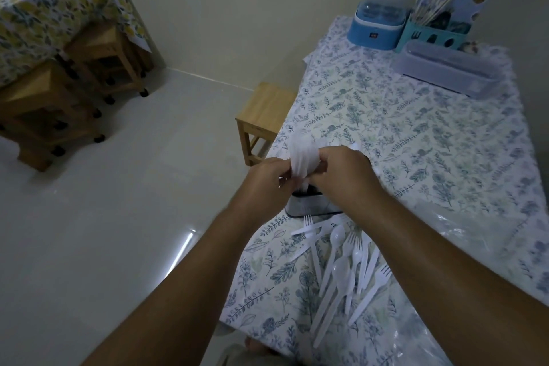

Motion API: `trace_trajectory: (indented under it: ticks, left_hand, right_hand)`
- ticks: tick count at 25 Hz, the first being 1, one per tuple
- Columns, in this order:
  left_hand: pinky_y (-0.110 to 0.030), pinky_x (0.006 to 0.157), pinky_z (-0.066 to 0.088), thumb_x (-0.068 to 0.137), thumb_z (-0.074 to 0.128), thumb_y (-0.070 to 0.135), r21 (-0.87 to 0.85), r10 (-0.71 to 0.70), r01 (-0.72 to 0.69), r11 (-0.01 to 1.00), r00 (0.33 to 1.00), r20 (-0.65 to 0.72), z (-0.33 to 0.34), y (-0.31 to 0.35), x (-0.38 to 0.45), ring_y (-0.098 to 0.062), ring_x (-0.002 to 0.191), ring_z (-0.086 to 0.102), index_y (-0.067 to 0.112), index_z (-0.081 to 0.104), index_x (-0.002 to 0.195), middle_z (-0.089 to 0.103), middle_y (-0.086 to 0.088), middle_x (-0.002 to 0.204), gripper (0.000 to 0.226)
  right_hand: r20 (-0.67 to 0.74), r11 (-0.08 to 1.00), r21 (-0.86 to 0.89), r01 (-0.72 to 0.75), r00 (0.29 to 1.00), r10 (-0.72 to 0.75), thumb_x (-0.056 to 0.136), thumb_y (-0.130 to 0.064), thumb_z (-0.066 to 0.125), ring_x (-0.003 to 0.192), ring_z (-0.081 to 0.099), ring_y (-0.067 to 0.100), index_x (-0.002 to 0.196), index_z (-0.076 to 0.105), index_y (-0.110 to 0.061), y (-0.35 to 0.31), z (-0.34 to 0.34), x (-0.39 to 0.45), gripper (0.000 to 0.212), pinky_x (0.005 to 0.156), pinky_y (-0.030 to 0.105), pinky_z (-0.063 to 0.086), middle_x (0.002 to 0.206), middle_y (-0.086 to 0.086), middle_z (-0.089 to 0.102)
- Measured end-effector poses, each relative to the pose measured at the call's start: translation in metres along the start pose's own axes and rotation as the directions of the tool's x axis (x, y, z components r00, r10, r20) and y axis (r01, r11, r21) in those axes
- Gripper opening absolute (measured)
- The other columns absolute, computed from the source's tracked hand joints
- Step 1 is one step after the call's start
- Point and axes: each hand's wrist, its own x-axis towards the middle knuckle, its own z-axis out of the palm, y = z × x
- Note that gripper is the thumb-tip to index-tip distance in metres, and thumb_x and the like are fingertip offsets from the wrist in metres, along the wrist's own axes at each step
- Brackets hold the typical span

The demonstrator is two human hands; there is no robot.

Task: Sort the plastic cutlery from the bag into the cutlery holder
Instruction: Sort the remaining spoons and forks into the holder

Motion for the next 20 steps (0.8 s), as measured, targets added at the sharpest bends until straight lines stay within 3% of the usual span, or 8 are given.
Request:
trace_trajectory:
  ticks: [2,5,7,9,12,14,17,20]
  left_hand:
    - [-0.025,0.072,0.053,0.089,0.071,0.024,0.027,-0.087,0.086,0.996,0.995,0.048,0.000,0.001,0.000,-0.009,0.085,0.063,0.024,0.077,0.100,0.068,0.008,0.092,0.012]
    - [-0.023,0.065,0.046,0.087,0.073,0.030,0.163,-0.079,0.070,0.984,0.996,0.050,0.000,0.001,-0.002,-0.014,0.083,0.062,0.020,0.072,0.102,0.067,0.003,0.094,0.017]
    - [-0.024,0.067,0.045,0.086,0.075,0.029,0.223,-0.068,0.062,0.973,0.998,0.017,-0.001,0.002,-0.005,-0.019,0.089,0.061,0.018,0.068,0.111,0.065,-0.001,0.101,0.028]
    - [-0.027,0.082,0.050,0.084,0.078,0.028,0.212,-0.077,0.081,0.974,0.997,-0.028,-0.002,0.006,-0.012,-0.021,0.105,0.061,0.015,0.058,0.136,0.062,-0.004,0.120,0.058]
    - [-0.025,0.092,0.049,0.081,0.083,0.030,0.167,-0.083,0.104,0.980,0.988,-0.128,-0.004,0.017,-0.026,-0.015,0.112,0.058,0.019,0.049,0.146,0.057,0.002,0.129,0.074]
    - [-0.021,0.087,0.049,0.081,0.083,0.030,0.090,-0.130,0.152,0.984,0.969,-0.210,-0.004,0.028,-0.040,-0.006,0.105,0.056,0.025,0.049,0.141,0.055,0.011,0.122,0.070]
    - [-0.015,0.072,0.049,0.086,0.077,0.026,-0.066,-0.151,0.136,0.988,0.930,-0.336,0.007,0.039,-0.063,-0.003,0.086,0.057,0.028,0.055,0.117,0.058,0.014,0.098,0.038]
    - [-0.017,0.063,0.047,0.090,0.069,0.020,-0.018,-0.207,0.207,0.978,0.963,-0.174,0.044,0.027,-0.081,-0.007,0.076,0.058,0.026,0.061,0.094,0.059,0.012,0.085,0.011]
  right_hand:
    - [0.014,1.000,-0.031,-0.004,1.000,0.004,0.083,-0.018,0.076,0.103,0.063,0.021,0.110,0.076,-0.022,0.002,0.001,0.000,0.028,0.083,0.038,0.056,0.093,0.001,0.074]
    - [-0.015,0.999,-0.039,0.024,1.000,-0.024,0.082,-0.024,0.082,0.120,0.046,0.023,0.130,0.067,-0.018,0.001,-0.002,-0.002,0.050,0.087,0.035,0.048,0.108,0.003,0.070]
    - [-0.029,0.998,-0.018,0.058,0.998,-0.058,0.081,-0.028,0.083,0.121,0.045,0.022,0.134,0.065,-0.017,0.003,-0.004,-0.004,0.057,0.085,0.030,0.040,0.112,-0.001,0.069]
    - [-0.081,0.995,0.020,0.094,0.992,-0.092,0.082,-0.028,0.084,0.117,0.050,0.021,0.132,0.066,-0.018,0.006,-0.007,-0.010,0.055,0.086,0.026,0.036,0.111,-0.004,0.066]
    - [-0.187,0.984,0.124,0.129,0.977,-0.104,0.084,-0.025,0.081,0.100,0.056,0.015,0.123,0.071,-0.021,0.013,-0.011,-0.025,0.040,0.083,0.029,0.047,0.100,-0.009,0.065]
    - [-0.227,0.972,0.202,0.118,0.971,-0.071,0.087,-0.023,0.078,0.085,0.055,0.000,0.115,0.073,-0.024,0.021,-0.012,-0.039,0.028,0.075,0.021,0.048,0.094,-0.013,0.064]
    - [-0.236,0.940,0.335,0.069,0.972,0.013,0.089,-0.020,0.076,0.074,0.056,-0.003,0.103,0.075,-0.028,0.042,-0.006,-0.064,0.016,0.066,0.010,0.045,0.084,-0.014,0.065]
    - [-0.118,0.897,0.437,-0.071,0.984,0.135,0.089,-0.020,0.075,0.066,0.056,-0.003,0.097,0.075,-0.031,0.071,0.016,-0.086,0.014,0.061,0.013,0.047,0.079,-0.012,0.067]
